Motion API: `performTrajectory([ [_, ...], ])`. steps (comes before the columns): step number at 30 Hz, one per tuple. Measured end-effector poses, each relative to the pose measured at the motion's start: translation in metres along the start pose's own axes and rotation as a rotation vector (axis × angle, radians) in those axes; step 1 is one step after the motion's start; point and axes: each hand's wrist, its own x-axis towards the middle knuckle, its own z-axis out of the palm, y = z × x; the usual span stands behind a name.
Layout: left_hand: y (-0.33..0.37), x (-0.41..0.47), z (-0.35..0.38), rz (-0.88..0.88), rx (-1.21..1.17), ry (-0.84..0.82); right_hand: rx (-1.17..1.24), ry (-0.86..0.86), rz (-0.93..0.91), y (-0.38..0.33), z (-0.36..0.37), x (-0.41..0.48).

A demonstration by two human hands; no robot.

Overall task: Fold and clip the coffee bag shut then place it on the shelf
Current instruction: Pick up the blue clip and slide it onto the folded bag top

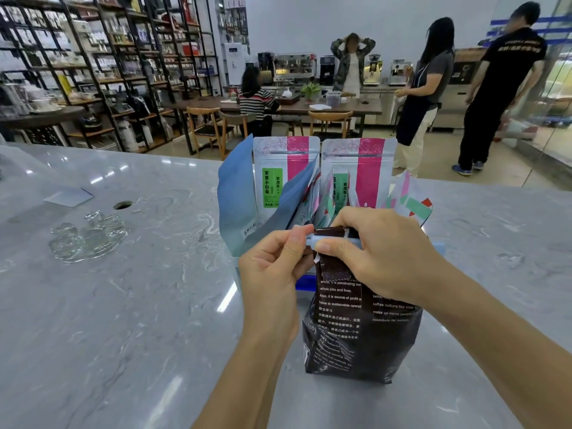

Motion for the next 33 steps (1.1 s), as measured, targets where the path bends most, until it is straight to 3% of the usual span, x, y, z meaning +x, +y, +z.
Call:
performTrajectory([
  [17,-0.007,-0.011,0.008,-0.011,0.022,0.157,-0.065,0.062,0.004,-0.006,0.004,-0.008],
  [22,-0.008,-0.02,0.011,0.14,0.153,0.21,-0.083,0.04,-0.001,-0.01,0.003,-0.008],
  [28,-0.012,-0.02,0.007,0.255,0.317,0.164,-0.092,0.077,0.01,-0.008,0.007,-0.009],
  [33,-0.006,-0.021,-0.001,0.206,0.345,-0.016,-0.045,0.087,-0.044,0.004,0.005,-0.008],
])
